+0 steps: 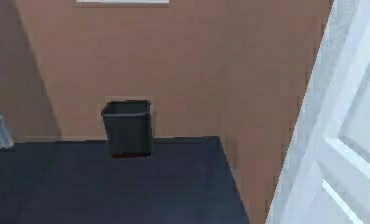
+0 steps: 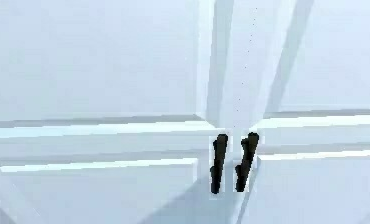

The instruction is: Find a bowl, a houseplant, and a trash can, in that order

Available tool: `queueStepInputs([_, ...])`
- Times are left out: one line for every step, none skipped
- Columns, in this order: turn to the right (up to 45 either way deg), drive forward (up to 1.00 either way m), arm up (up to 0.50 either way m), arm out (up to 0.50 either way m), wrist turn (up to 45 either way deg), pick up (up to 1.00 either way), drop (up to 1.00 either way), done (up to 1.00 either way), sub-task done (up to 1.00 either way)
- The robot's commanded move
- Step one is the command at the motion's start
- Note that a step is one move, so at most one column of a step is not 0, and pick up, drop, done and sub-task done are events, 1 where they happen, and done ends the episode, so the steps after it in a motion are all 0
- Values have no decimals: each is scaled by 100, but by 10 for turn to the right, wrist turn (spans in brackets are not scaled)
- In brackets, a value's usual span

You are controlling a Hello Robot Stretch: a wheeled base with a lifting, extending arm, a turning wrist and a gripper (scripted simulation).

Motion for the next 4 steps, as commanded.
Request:
queueStepInputs([0,100,0,0,0,0,0,0,0])
queueStepInputs([0,15,0,0,0,0,0,0,0])
queueStepInputs([-360,0,0,0,0,0,0,0,0])
queueStepInputs([0,0,0,0,0,0,0,100,0])
